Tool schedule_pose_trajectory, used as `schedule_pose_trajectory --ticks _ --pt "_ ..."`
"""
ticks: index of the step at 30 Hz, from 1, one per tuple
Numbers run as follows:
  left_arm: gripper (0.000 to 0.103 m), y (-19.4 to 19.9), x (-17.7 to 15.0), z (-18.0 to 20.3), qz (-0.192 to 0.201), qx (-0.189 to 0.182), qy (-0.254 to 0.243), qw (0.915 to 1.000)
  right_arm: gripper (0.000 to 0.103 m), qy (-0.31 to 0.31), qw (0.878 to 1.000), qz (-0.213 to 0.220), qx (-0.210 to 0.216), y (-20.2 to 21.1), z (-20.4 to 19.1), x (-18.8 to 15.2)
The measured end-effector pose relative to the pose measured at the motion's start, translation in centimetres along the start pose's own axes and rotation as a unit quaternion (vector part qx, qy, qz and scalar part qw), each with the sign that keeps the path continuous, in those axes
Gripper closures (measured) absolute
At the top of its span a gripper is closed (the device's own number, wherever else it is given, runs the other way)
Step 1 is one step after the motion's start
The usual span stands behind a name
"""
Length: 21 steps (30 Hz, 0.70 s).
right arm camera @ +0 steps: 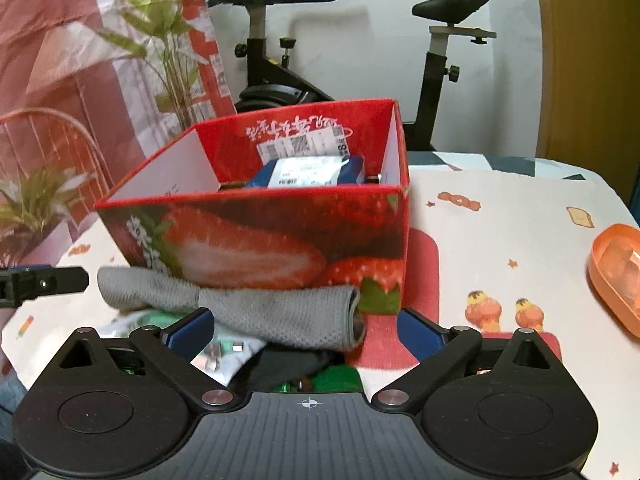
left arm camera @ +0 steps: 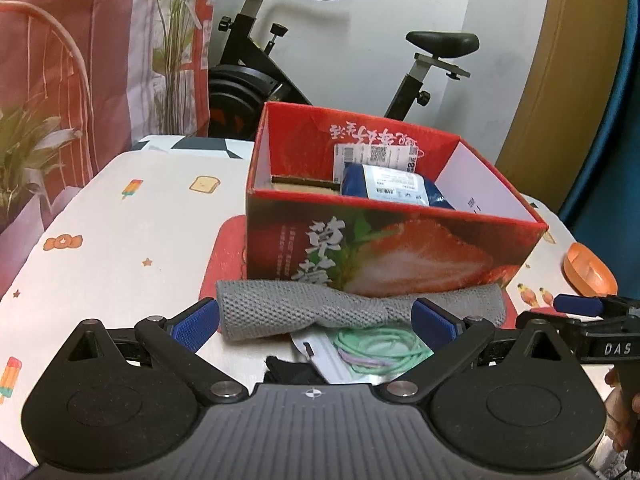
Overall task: Organize soft objects
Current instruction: 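Move the right tool down to the green tasselled pouch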
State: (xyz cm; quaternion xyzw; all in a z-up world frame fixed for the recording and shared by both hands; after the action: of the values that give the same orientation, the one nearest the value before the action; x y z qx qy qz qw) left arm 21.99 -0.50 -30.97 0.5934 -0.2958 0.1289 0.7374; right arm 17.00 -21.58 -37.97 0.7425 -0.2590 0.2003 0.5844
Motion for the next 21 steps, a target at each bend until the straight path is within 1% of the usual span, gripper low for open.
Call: schedule_pose_trajectory --ticks 5,13,15,21 --pt "0.0 0.0 -0.5 0.8 -0.008 -0.005 -0.008 0.9999 0.012 0.012 1.0 -0.012 -0.003 -0.1 -0.4 -1.4" --pt "0.001 0.4 -1.1 1.5 -0.005 -0.017 -0.014 0.9997 0.019 0.037 0.999 -0.01 -0.02 0.8 0.2 -2.9" --pt "0.003 0.5 -1.3 1.6 -0.005 -0.019 -0.014 0.9997 0.023 0.045 0.999 -0.012 -0.024 0.8 0.2 -3.3" --pt "0.01 0.4 -1.4 1.6 -0.01 -0.022 -0.014 0.9996 0.025 0.06 0.998 -0.024 -0.027 0.4 0.3 -4.2"
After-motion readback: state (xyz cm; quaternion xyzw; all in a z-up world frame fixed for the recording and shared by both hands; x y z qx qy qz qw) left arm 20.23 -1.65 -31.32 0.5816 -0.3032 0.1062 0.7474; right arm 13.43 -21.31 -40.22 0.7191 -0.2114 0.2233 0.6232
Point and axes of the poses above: each gripper's, at about its wrist camera, not at the fingertips, and y roughly against the way its jaws point, z to its right, x to its top, the point moved 5 cm from there along -y, roughly the way its jaws point, and after that the axes turned 14 degrees about -z, right-handed, at the moved point
